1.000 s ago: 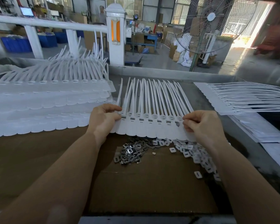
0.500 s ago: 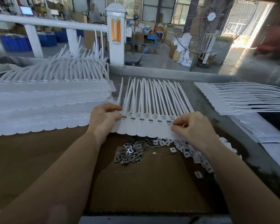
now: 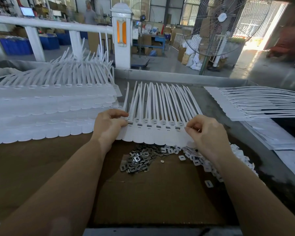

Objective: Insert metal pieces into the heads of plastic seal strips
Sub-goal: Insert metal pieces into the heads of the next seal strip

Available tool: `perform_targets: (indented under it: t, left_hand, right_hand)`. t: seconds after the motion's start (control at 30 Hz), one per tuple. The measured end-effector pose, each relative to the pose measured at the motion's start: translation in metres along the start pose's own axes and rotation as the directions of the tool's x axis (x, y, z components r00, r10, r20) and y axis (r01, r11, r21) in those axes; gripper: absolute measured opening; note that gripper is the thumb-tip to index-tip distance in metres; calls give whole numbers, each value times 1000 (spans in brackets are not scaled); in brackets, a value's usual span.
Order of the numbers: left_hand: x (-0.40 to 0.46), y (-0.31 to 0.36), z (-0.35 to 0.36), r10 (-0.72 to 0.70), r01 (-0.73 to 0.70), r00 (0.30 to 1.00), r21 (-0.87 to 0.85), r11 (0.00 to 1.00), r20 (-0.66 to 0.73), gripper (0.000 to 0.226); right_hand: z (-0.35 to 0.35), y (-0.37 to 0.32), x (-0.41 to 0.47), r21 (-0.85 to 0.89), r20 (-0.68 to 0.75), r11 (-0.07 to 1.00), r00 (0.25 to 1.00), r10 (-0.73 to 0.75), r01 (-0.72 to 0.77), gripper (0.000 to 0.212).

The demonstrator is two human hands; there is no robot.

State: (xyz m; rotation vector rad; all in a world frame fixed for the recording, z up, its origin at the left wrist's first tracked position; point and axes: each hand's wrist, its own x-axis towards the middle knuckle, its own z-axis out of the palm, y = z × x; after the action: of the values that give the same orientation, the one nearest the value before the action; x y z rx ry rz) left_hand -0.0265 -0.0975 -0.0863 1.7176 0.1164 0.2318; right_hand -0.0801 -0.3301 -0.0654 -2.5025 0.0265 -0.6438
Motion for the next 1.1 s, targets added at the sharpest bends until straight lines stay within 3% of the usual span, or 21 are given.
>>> perform_targets:
  t: [0.2,0.43,0.73,1.1]
  left_hand:
    - [-1,1,0,-4,4,1000,-1,1000,4,27]
    - [1,-1,-1,-13,13,1000,-3,1000,10,26]
    - [3,-3,-1,-4,4,1000,24,1000,10,25]
    - [4,-4,1,6,-6,1000,22,1000,6,27]
  right_hand:
    - [-8,0,3,169,43,980,994,101,-107,4]
    - [-13,15,12,250,45,946,978,204,-208,9]
    - [-18,21,22,97,17,982,987,159,-160,4]
    - [-17,23,28,-36,127,989,981,150,-146,9]
